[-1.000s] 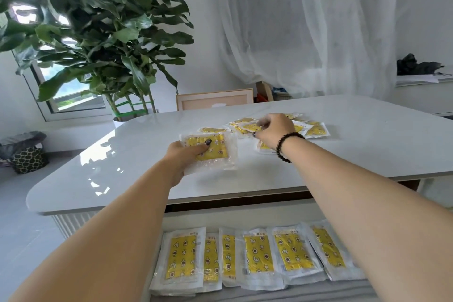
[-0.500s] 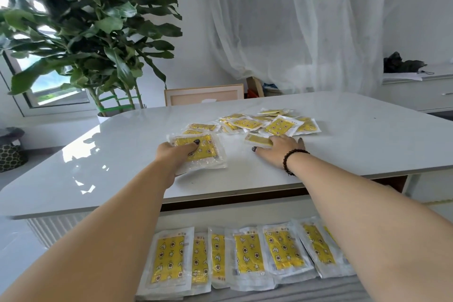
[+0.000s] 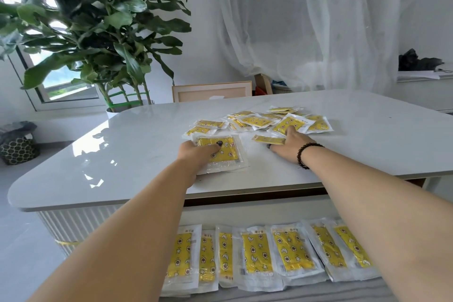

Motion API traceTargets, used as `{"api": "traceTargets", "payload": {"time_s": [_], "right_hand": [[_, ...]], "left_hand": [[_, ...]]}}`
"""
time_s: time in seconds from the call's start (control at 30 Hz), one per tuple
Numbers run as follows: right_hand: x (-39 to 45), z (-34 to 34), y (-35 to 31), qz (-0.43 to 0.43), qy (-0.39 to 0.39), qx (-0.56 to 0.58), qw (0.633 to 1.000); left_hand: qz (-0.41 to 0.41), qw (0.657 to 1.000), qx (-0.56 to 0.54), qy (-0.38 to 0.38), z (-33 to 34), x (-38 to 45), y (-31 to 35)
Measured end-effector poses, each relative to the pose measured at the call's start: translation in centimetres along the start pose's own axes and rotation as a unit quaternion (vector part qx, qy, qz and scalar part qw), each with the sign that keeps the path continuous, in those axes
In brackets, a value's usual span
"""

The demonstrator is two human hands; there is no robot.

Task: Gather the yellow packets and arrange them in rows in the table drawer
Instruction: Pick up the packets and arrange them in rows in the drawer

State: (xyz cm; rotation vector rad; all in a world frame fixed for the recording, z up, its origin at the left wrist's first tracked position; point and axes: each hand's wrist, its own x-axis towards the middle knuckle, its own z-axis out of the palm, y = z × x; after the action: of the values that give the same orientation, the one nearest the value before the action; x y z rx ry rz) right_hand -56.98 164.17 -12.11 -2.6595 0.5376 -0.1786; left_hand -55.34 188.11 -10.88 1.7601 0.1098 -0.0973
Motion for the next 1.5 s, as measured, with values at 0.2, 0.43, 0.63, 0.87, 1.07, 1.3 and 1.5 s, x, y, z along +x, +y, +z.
{"api": "traceTargets", "payload": {"time_s": [0.2,0.43,0.63,0.87,1.07,1.3,1.5], "right_hand": [[-2.0,-0.6,-1.1,-0.08,0.013,-0.171,0.982],[-7.7,-2.3,-2.6,-0.134,-0.018,-0.274,0.952],[-11.7,-2.9,-3.7,-0.165,-0.059,-0.22,0.96],[-13.8,-4.4,-4.5,-0.127,0.041,-0.055,0.99],[-13.3,-4.1,-4.0,-0.048,0.026,-0.085,0.995],[-13.9,-3.4,-3.6,-0.097,-0.139,-0.245,0.954],[-14.5,-2.6,-4.4,-0.178,-0.09,-0.332,0.922]], "left_hand": [[-0.001,1.0,0.001,0.005,-0.7,-0.1,0.4],[-0.048,0.993,-0.066,-0.09,-2.5,-3.8,2.1],[-0.06,0.995,-0.044,-0.072,-4.9,-6.9,2.4],[-0.051,0.996,-0.026,-0.068,-5.8,-10.6,1.9],[-0.01,0.991,0.005,-0.136,-4.9,-11.9,2.3],[0.014,0.986,0.081,-0.147,-3.7,-12.1,2.1],[-0.003,0.986,0.096,-0.135,-3.5,-12.0,1.8]]}}
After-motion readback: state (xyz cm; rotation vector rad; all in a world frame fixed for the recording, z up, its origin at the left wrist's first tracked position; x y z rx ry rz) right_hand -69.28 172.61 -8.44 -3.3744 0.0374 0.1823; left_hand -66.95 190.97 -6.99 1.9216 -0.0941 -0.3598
